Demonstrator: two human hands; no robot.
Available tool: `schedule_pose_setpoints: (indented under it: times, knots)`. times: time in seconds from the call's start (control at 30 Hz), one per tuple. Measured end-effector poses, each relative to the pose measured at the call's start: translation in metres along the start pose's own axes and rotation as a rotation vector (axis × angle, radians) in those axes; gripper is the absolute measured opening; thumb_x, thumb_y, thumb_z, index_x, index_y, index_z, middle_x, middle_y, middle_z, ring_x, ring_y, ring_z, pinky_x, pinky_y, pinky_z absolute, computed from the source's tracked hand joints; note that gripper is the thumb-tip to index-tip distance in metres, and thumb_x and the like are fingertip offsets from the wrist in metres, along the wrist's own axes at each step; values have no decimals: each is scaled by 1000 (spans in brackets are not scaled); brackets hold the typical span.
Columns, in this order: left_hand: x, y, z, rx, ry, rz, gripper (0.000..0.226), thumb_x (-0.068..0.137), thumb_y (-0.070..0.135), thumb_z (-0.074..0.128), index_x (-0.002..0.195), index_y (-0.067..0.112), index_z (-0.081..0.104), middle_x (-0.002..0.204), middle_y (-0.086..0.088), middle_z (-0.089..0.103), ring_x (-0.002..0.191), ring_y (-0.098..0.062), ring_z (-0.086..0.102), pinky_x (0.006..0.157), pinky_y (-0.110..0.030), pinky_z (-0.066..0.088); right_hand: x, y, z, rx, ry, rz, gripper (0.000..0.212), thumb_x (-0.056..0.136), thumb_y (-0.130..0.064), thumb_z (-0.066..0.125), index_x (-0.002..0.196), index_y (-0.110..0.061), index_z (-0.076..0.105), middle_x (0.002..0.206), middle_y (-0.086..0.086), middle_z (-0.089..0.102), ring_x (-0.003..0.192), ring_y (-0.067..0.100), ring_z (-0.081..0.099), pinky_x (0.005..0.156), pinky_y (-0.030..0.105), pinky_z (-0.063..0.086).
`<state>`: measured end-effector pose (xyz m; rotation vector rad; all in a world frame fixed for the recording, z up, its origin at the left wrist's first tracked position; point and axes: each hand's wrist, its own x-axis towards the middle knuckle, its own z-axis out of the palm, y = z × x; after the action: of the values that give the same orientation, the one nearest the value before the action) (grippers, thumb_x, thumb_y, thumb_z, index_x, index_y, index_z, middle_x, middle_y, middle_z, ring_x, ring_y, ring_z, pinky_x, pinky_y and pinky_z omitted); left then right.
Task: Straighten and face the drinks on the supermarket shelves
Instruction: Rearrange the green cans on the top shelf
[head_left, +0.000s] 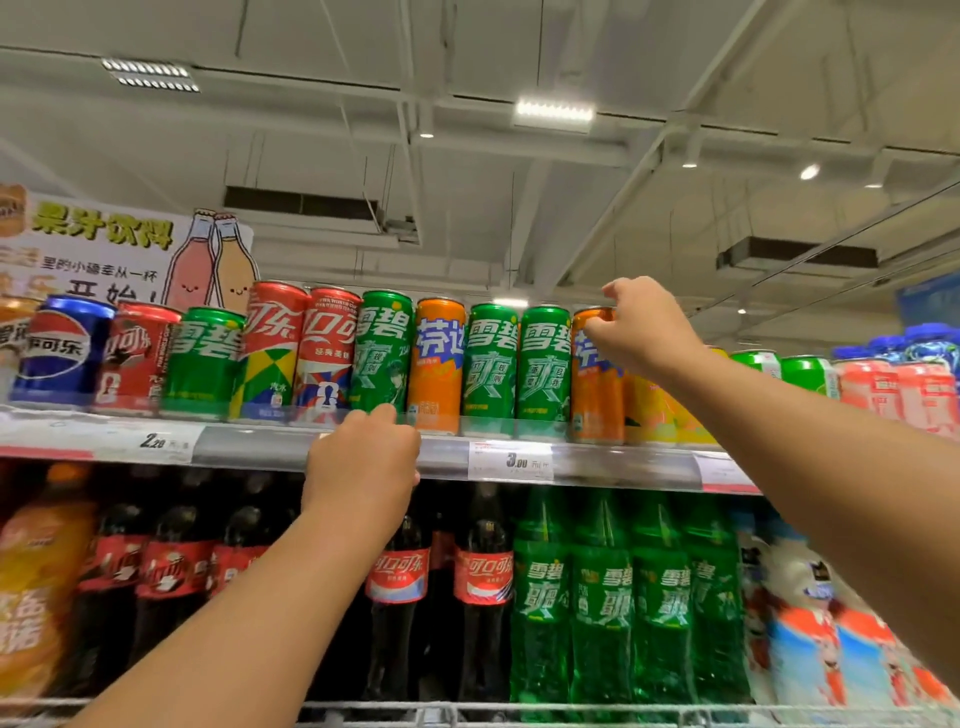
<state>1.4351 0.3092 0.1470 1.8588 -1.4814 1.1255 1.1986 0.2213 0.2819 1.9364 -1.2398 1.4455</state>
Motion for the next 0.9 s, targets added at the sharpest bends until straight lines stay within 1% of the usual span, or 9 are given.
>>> schedule_pose_setpoints:
  times: [0.03, 0.13, 0.2, 0.33, 0.43, 0.53, 0.6, 0.7, 0.9]
  knots:
    - [0, 0, 1, 1, 6, 3, 20, 91, 37, 60, 100, 19, 61, 85, 2, 33, 94, -22, 48, 60, -34, 34, 1, -1, 2, -28, -11, 2, 49, 85, -27, 54, 131, -9, 56, 127, 15, 55, 110, 33, 56, 87, 38, 48]
    - [0, 0, 3, 5, 20, 10, 20, 91, 37, 59, 100, 20, 60, 85, 2, 32, 95, -22, 47, 60, -34, 34, 2, 0, 6, -78, -28, -3, 33, 85, -29, 54, 107, -9, 68, 103, 13, 65, 87, 30, 60, 72, 38, 55]
    - [0, 0, 4, 4, 25, 12, 19, 91, 37, 59, 101, 20, 60, 85, 2, 31, 95, -22, 47, 60, -34, 34, 3, 3, 6, -61, -51, 1, 31, 86, -31, 55, 107, -11, 65, 96, 9, 65, 85, 27, 59, 70, 37, 54]
    - [-1, 0, 5, -1, 44, 13, 19, 91, 37, 59, 101, 21, 59, 85, 2, 31, 94, -21, 46, 60, -34, 33, 7, 4, 3, -77, -82, -8, 35, 84, -34, 53, 112, -15, 64, 106, 10, 65, 90, 27, 58, 72, 35, 52]
    - [-2, 0, 6, -14, 57, 13, 18, 92, 37, 57, 101, 21, 59, 86, 3, 31, 92, -19, 44, 59, -33, 34, 11, -6, 5, -176, 15, -112, 48, 84, -39, 50, 129, -22, 59, 130, 8, 58, 115, 32, 50, 91, 42, 42]
    - [-3, 0, 6, -18, 60, 13, 17, 93, 37, 56, 101, 22, 58, 86, 3, 31, 88, -17, 39, 58, -32, 35, 14, -22, 12, -221, -47, -186, 51, 87, -47, 47, 135, -29, 54, 138, 2, 53, 126, 30, 40, 97, 45, 32]
    - [-3, 0, 6, -19, 59, 11, 17, 93, 37, 56, 101, 22, 58, 86, 4, 32, 85, -16, 35, 59, -32, 35, 14, -28, 19, -253, -117, -216, 51, 88, -52, 45, 133, -29, 54, 131, 2, 58, 122, 29, 43, 92, 45, 30]
    - [-4, 0, 6, -21, 64, 14, 18, 94, 37, 55, 103, 22, 58, 86, 4, 31, 84, -15, 31, 59, -32, 35, 11, -30, 26, -252, -103, -250, 45, 88, -52, 47, 125, -30, 57, 114, 2, 64, 111, 27, 49, 80, 41, 23]
    - [-5, -1, 6, -34, 55, 14, 15, 94, 33, 55, 103, 22, 57, 86, 3, 31, 84, -16, 32, 59, -32, 36, 14, -26, 24, -213, -102, -227, 37, 87, -46, 55, 122, -31, 56, 110, -1, 64, 108, 25, 50, 80, 40, 22]
